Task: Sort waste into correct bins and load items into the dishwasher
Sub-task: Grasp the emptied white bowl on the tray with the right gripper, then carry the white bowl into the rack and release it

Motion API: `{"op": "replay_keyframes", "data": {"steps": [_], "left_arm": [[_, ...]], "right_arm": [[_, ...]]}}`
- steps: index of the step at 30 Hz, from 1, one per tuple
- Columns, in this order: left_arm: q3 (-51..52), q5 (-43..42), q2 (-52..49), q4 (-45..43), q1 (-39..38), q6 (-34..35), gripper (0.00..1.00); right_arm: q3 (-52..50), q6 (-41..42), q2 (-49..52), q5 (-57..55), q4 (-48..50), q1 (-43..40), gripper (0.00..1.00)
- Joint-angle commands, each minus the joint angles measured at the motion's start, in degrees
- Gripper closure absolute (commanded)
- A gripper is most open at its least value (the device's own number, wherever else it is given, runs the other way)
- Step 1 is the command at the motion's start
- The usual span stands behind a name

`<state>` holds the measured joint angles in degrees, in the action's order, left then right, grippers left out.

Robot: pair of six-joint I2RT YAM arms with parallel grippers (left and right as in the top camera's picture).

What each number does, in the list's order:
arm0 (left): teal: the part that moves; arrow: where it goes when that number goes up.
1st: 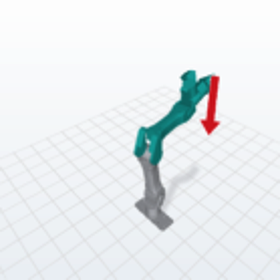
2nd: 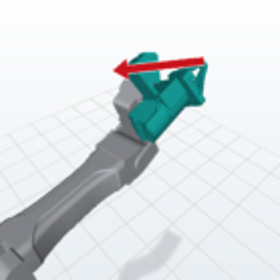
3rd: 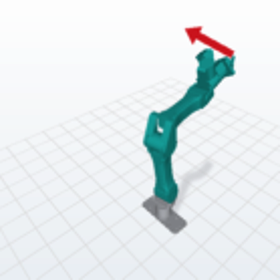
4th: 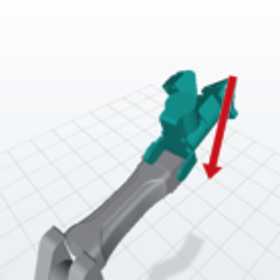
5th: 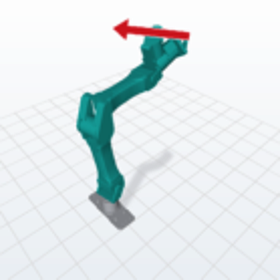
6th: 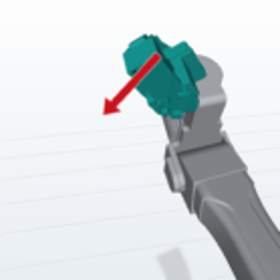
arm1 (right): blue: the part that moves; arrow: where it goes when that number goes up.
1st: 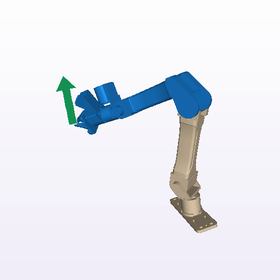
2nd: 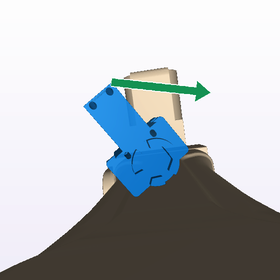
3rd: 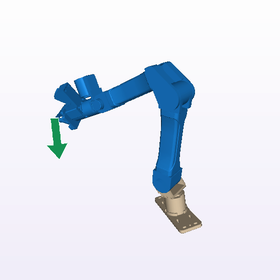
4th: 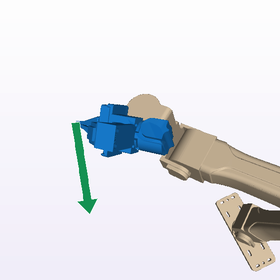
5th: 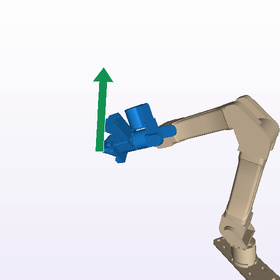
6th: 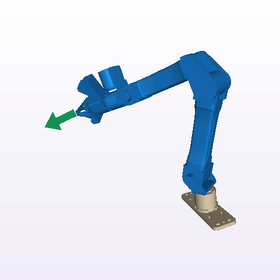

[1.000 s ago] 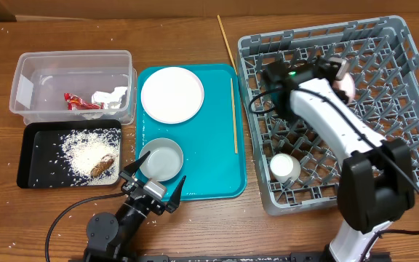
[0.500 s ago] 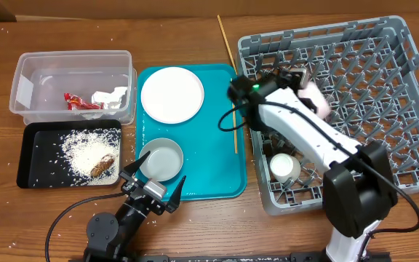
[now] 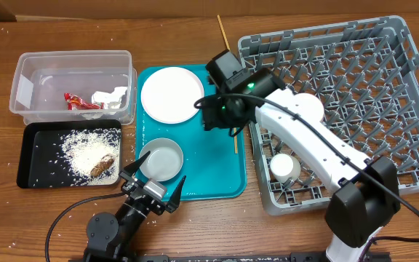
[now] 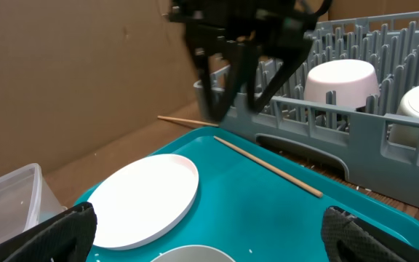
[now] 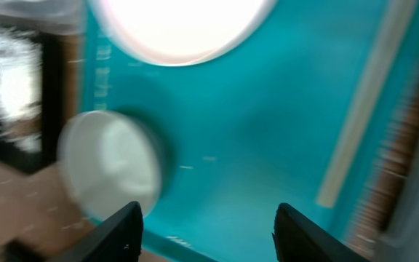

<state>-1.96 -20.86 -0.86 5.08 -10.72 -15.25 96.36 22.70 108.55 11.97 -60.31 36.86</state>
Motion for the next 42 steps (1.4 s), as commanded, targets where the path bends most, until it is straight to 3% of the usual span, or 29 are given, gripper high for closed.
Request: {"op": "replay_keyframes", "data": {"steps": [1, 10, 13, 15, 16, 18, 23, 27, 29, 30, 33, 36, 42], "left_arm": [[0.6, -0.6, 0.5, -0.2, 0.6, -0.9, 0.00], [0.6, -0.6, 0.5, -0.2, 0.6, -0.9, 0.00], [0.6, -0.6, 0.5, -0.2, 0.6, -0.9, 0.00], [0.6, -0.6, 0.5, -0.2, 0.6, -0.9, 0.00], [0.6, -0.6, 0.5, -0.2, 0.6, -0.9, 0.00], [0.6, -0.6, 0.5, -0.2, 0.6, -0.9, 0.00], [0.6, -0.6, 0.5, -0.2, 0.6, -0.9, 0.00], [0.6, -0.6, 0.5, -0.2, 0.6, -0.9, 0.00], [0.6, -0.6, 0.5, -0.2, 0.6, -0.9, 0.00], [0.6, -0.6, 0.5, -0.2, 0.6, -0.9, 0.00], [0.6, -0.6, 0.5, -0.2, 0.6, -0.9, 0.00], [0.6, -0.6, 0.5, -0.2, 0.6, -0.9, 0.00], [0.6, -0.6, 0.5, -0.2, 0.6, -0.9, 0.00]], "right_arm": [[-4.3, 3.9, -1.5, 4.1, 4.8, 4.3, 0.36], [-11.7, 8.9, 5.0, 1.2, 17.8, 9.8, 0.36], [-11.6, 9.1, 9.1, 2.2, 19.2, 11.1, 0.54], [-11.6, 9.1, 10.5, 2.0, 18.8, 11.6, 0.80], [-11.6, 9.1, 10.5, 1.5, 18.5, 11.6, 0.88], [-11.1, 10.6, 9.8, -0.3, 16.7, 11.2, 0.96], [-10.0, 11.8, 2.6, -8.0, 13.2, 7.6, 0.96], [-8.4, 11.4, -7.9, -21.4, 7.5, 3.8, 0.96], [-8.2, 11.5, -14.0, -37.7, 3.4, 1.4, 0.96], [-8.2, 11.5, -17.7, -54.1, 0.1, -1.0, 0.96], [-8.2, 11.6, -19.5, -73.6, -3.7, -6.1, 0.96], [-11.3, 12.0, -18.1, -80.1, -6.1, -18.1, 0.96], [-17.1, 12.0, -15.3, -80.1, -1.6, -28.9, 0.96]]}}
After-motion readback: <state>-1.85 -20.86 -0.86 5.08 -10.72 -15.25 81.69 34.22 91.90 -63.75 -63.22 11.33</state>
